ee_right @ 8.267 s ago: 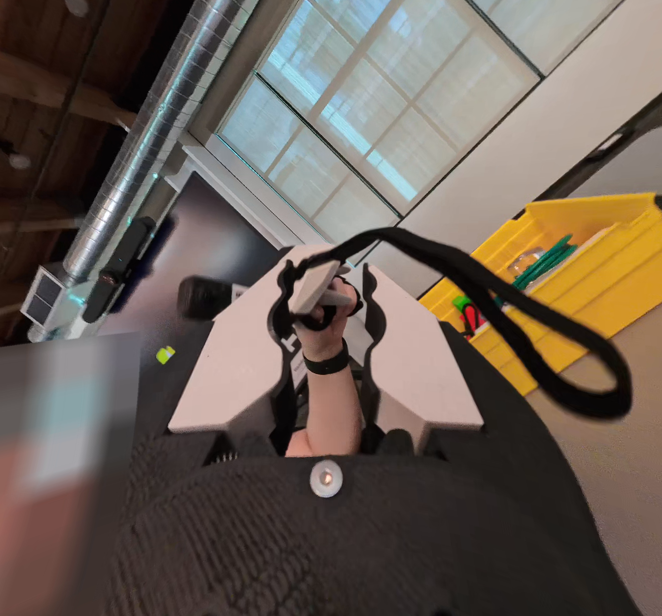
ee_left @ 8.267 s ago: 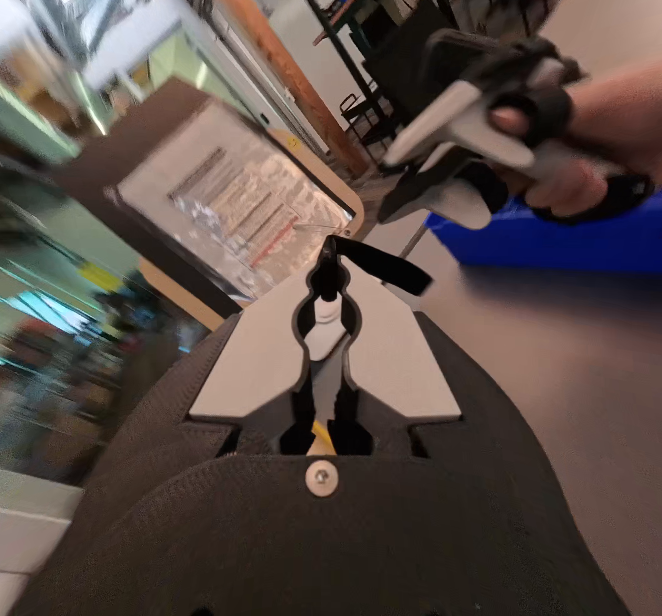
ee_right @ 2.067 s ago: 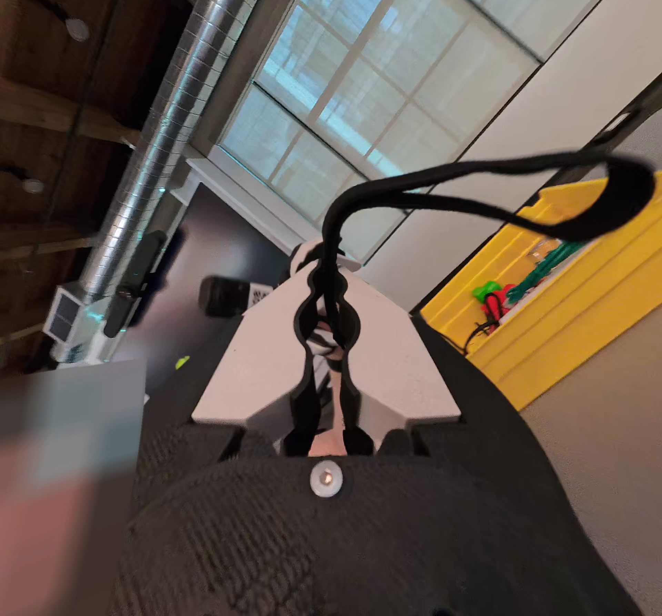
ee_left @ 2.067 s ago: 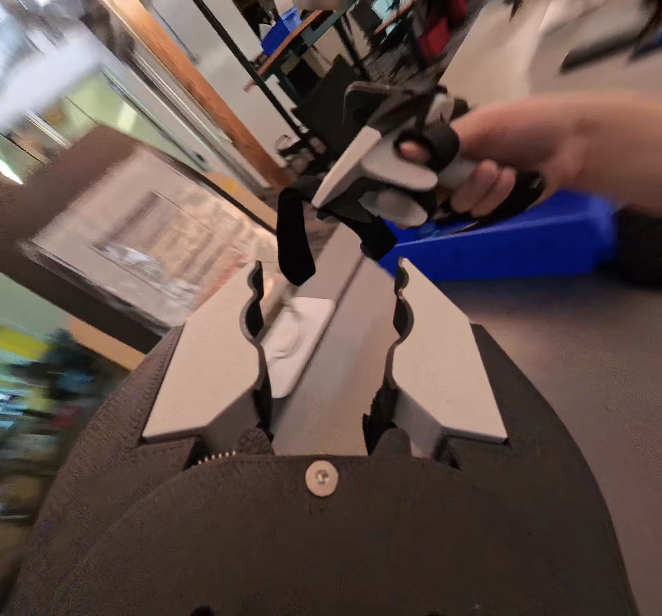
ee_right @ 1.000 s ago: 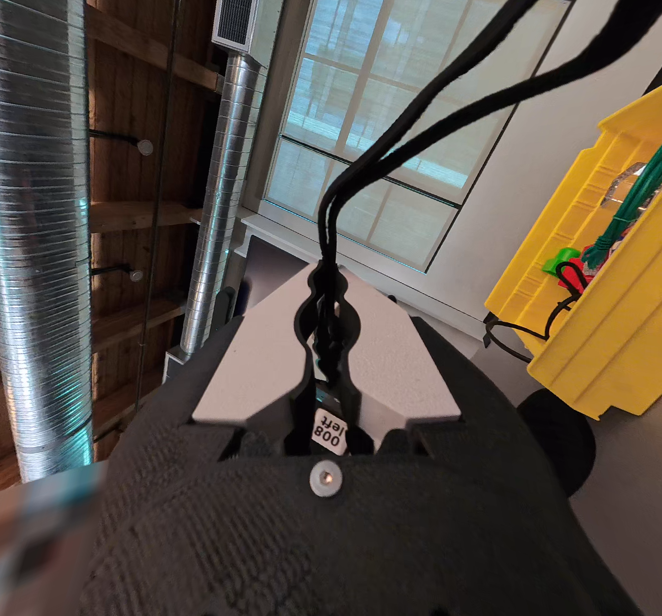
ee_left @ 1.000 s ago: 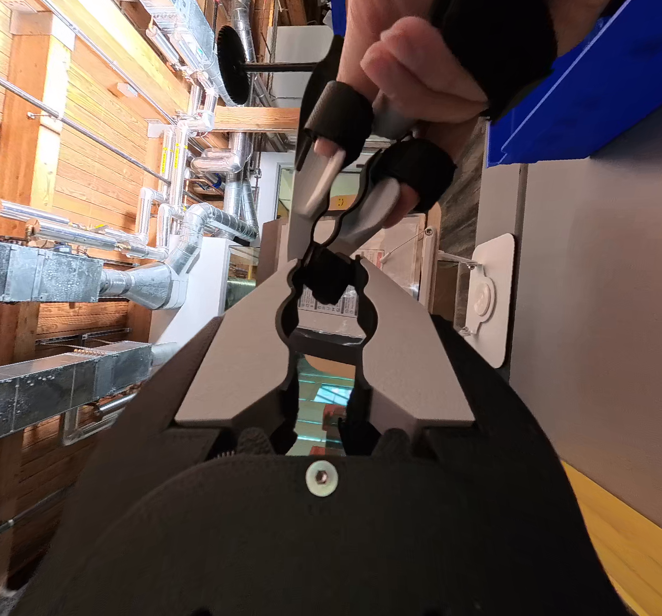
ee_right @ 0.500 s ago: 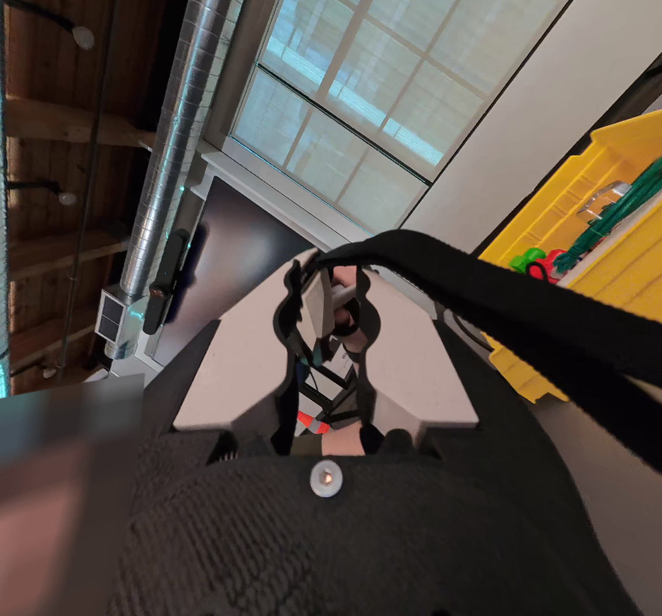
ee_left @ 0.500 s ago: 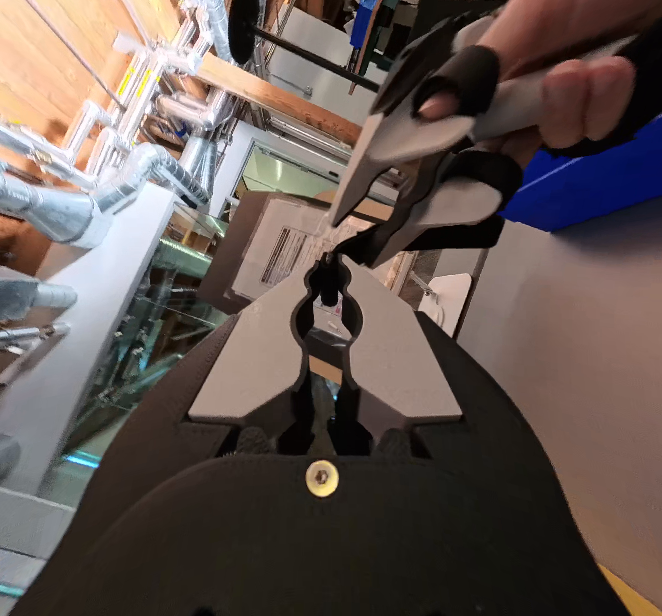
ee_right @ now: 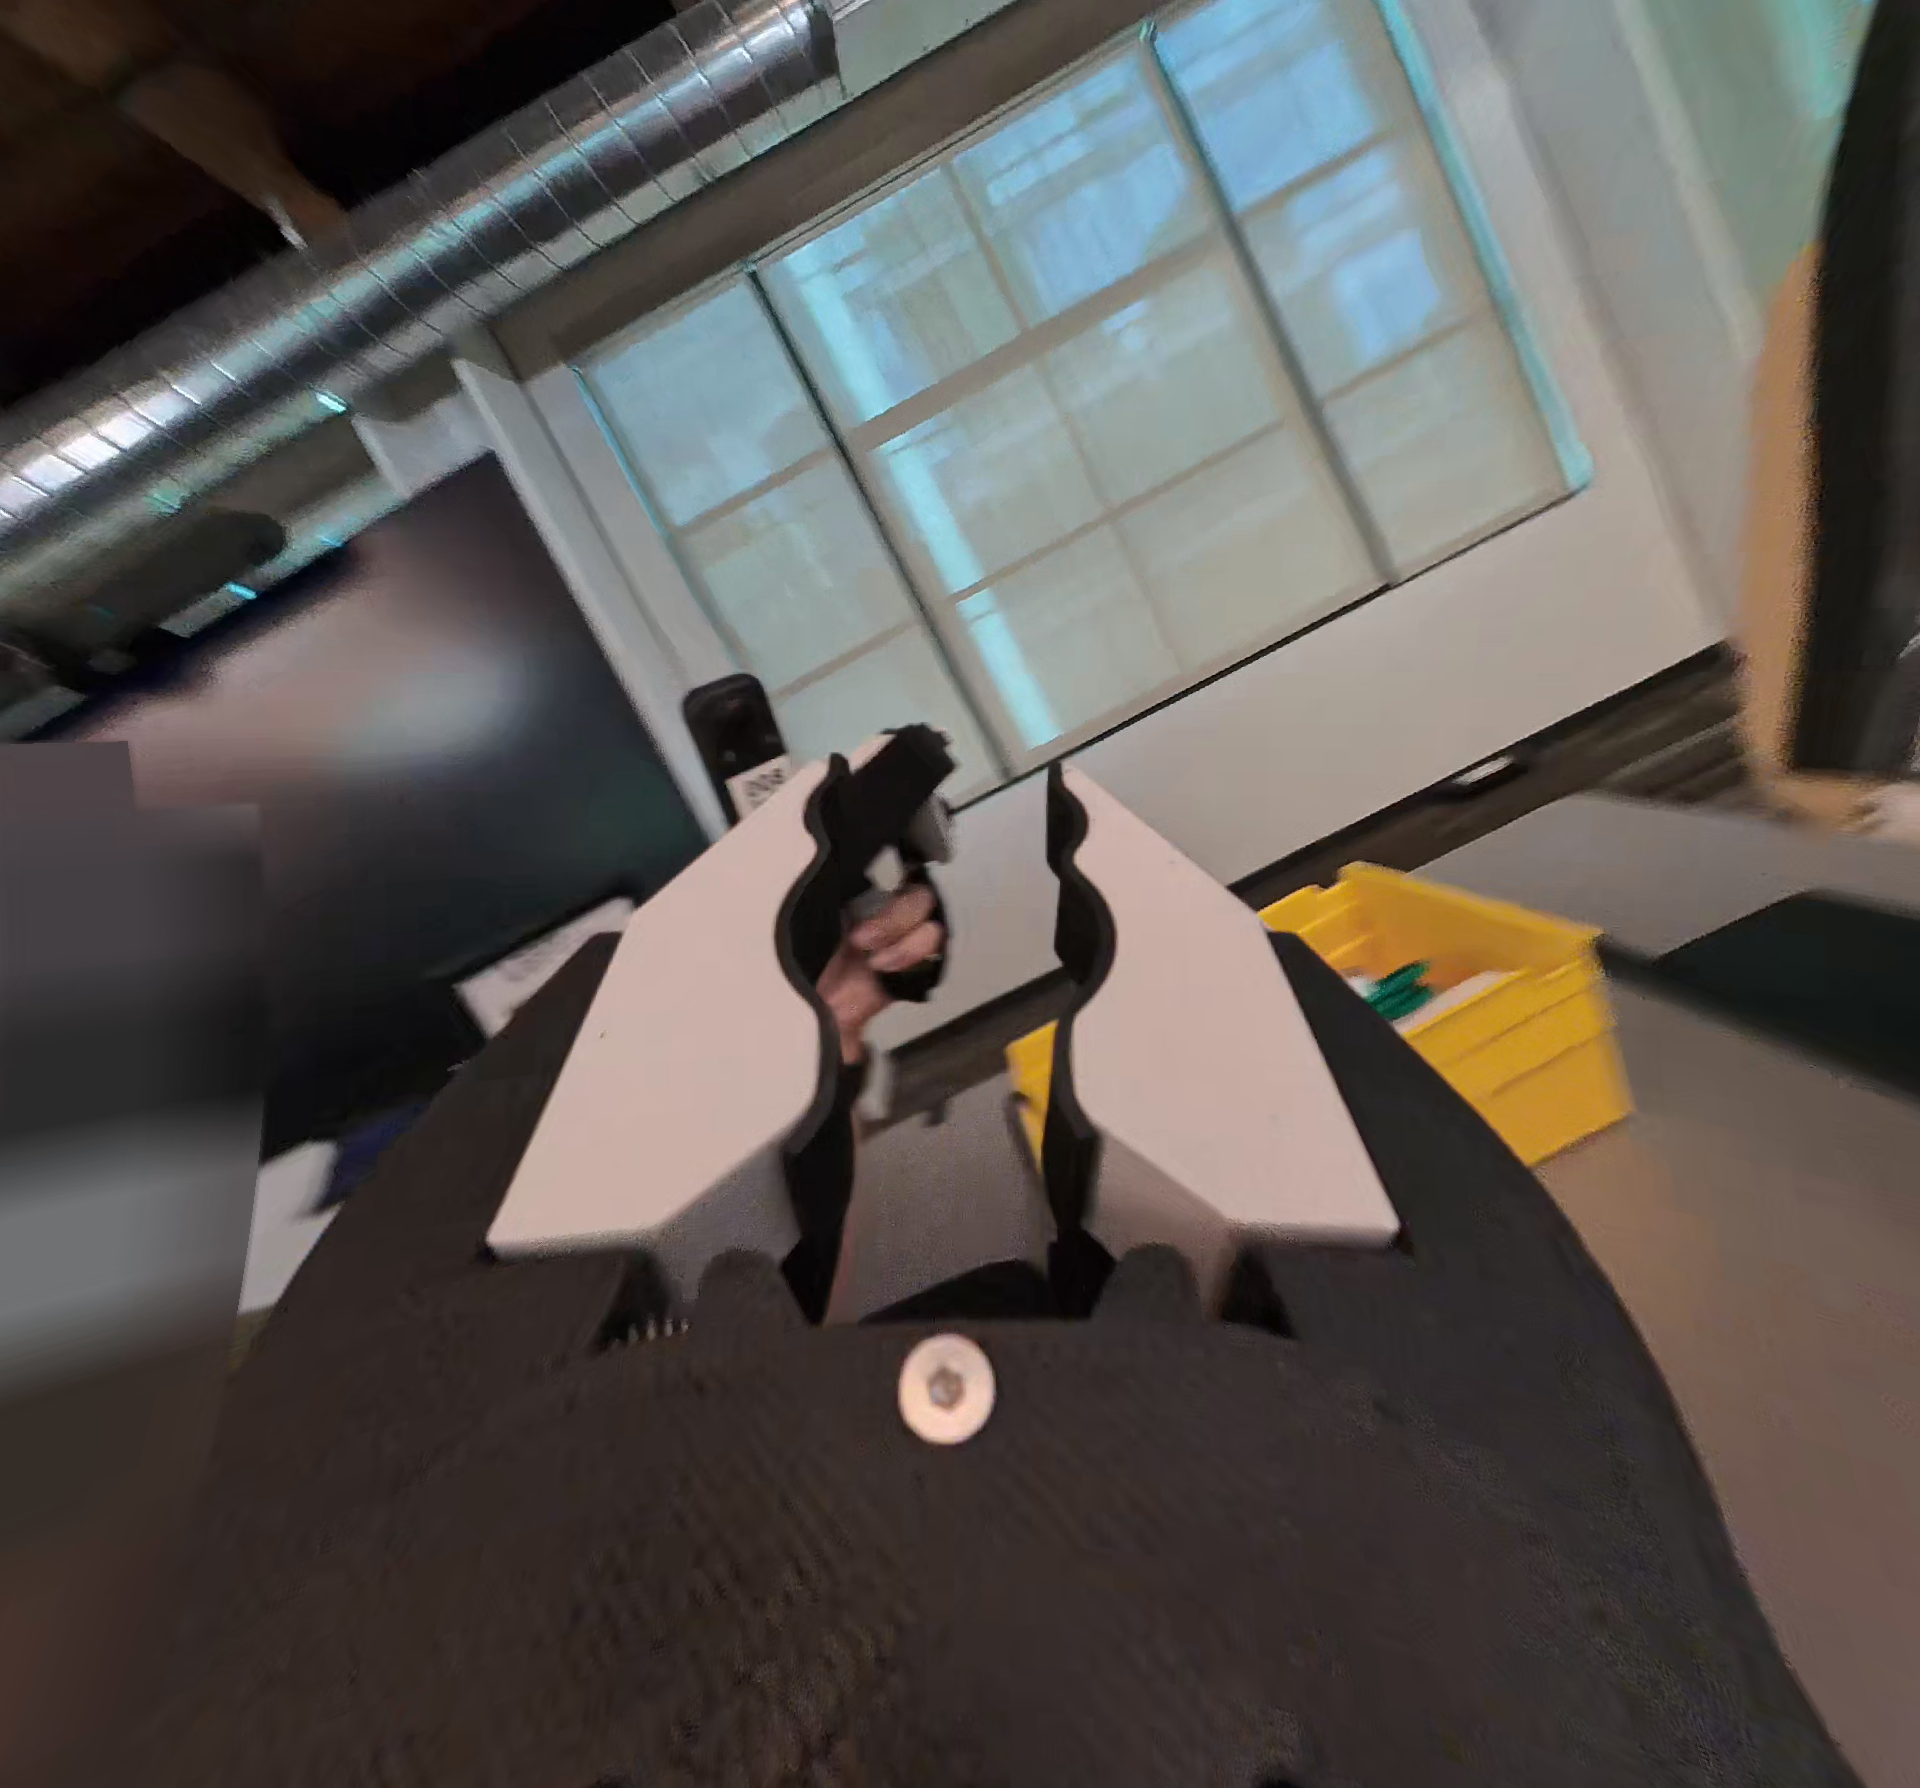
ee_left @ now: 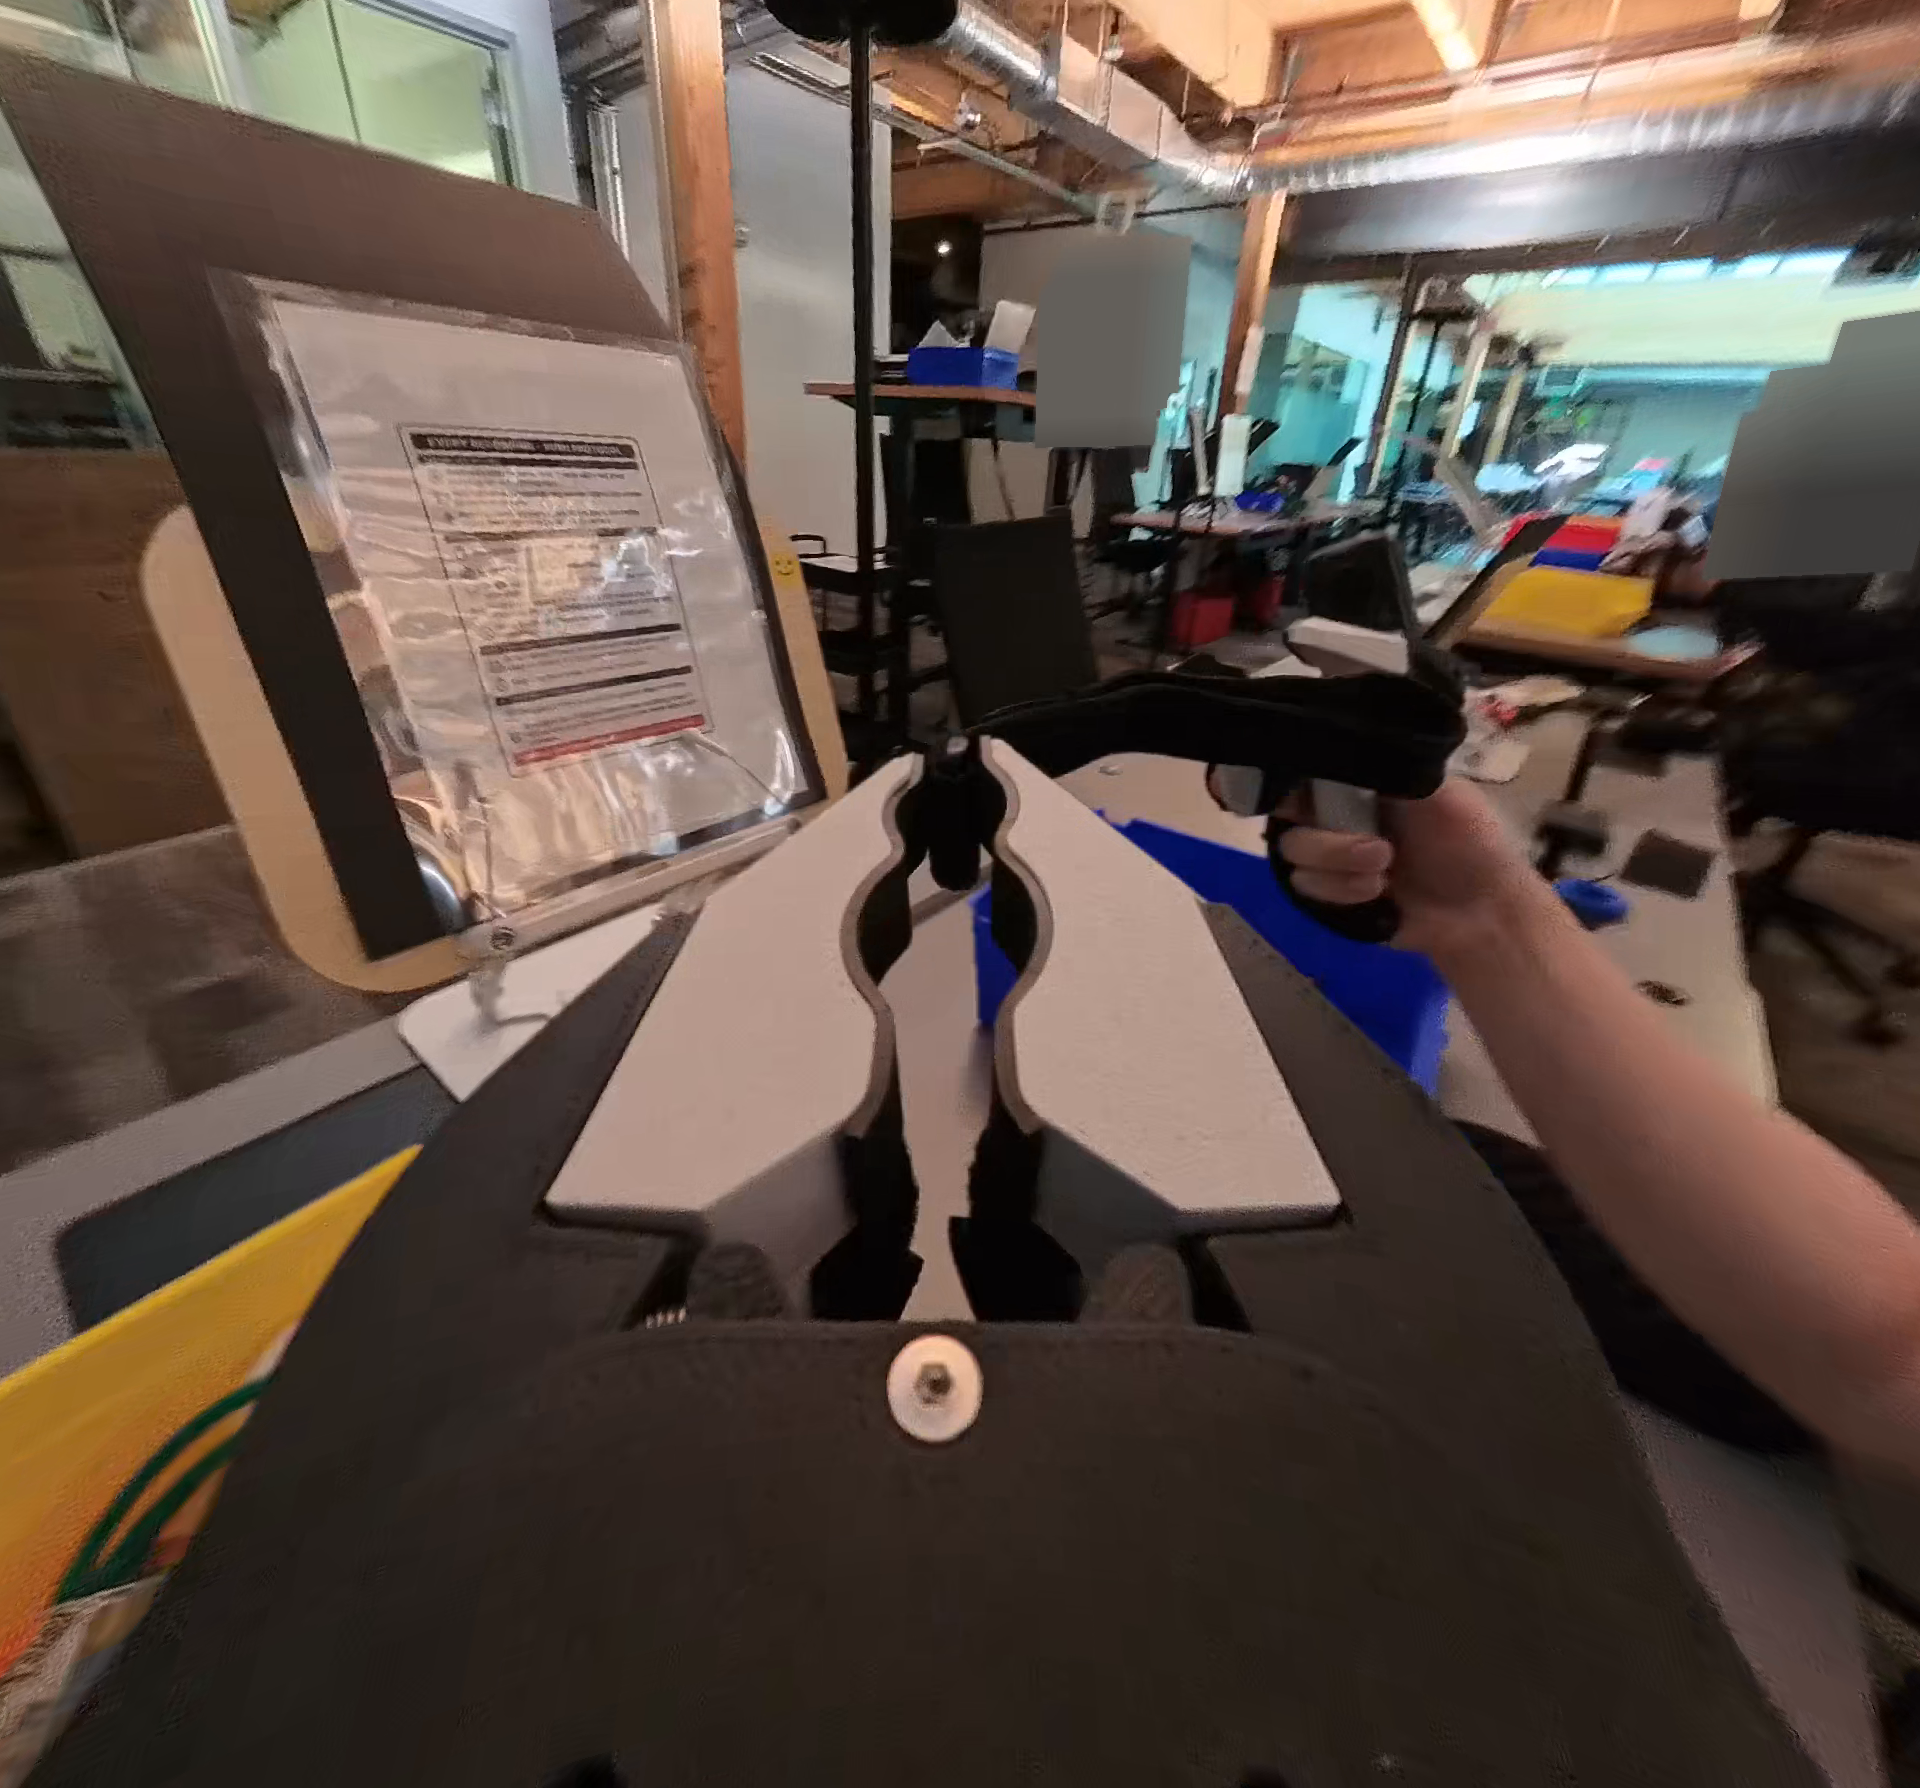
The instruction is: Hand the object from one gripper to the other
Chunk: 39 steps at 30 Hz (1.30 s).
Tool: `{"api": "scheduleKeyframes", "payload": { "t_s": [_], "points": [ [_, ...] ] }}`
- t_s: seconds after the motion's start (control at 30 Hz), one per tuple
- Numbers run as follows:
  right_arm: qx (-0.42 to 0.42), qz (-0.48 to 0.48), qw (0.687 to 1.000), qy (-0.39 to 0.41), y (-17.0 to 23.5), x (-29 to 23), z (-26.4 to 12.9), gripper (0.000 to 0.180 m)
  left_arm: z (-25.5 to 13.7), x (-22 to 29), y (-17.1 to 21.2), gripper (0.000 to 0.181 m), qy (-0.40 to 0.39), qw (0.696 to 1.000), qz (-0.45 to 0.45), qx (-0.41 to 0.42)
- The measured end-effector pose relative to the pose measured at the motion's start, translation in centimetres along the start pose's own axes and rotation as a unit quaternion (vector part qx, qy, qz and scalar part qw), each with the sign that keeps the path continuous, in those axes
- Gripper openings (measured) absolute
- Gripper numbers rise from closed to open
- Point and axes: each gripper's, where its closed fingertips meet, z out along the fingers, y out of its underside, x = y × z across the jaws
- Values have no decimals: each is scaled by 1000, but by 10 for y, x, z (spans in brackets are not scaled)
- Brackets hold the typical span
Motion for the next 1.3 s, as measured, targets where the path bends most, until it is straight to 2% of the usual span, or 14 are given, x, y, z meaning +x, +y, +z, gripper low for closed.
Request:
{"api": "scheduleKeyframes", "payload": {
  "t_s": [0.13, 0.27, 0.43, 0.53, 0.7, 0.87, 0.93, 1.0, 1.07, 1.13, 1.2, 1.3],
  "points": [
    [28, -151, 987, 50, -9, 3, -4, 44, -9, -8, -5, 5, 27, 997, -68, 23],
    [58, -234, 967, 88, -14, 10, -5, 46, -10, -9, -4, 6, 55, 990, -130, 30],
    [-4, -300, 948, 107, 14, 15, 14, 56, -2, 7, -8, 5, 112, 974, -192, 51],
    [-25, -334, 939, 71, 38, -6, 39, 61, 9, 21, -5, 6, 147, 962, -224, 53],
    [17, -292, 956, 27, 50, -36, 63, 61, 29, 42, 1, 6, 183, 946, -259, 63],
    [103, -210, 971, 39, 24, -32, 50, 48, 40, 55, 7, 6, 195, 943, -263, 62],
    [106, -196, 974, 27, 21, -31, 46, 32, 42, 58, 7, 6, 197, 941, -265, 66],
    [108, -196, 975, 12, 20, -34, 44, 28, 44, 61, 7, 6, 200, 942, -260, 69],
    [102, -202, 974, -13, 21, -41, 42, 4, 47, 65, 10, 6, 203, 944, -251, 64],
    [99, -184, 978, -15, 16, -41, 38, 2, 48, 73, 12, 7, 218, 944, -241, 57],
    [61, -136, 989, -2, 14, -32, 33, 2, 50, 79, 16, 22, 228, 945, -232, 37],
    [-39, -95, 995, 9, 21, -23, 23, 2, 52, 72, 26, 50, 192, 968, -164, 1]
  ]
}}
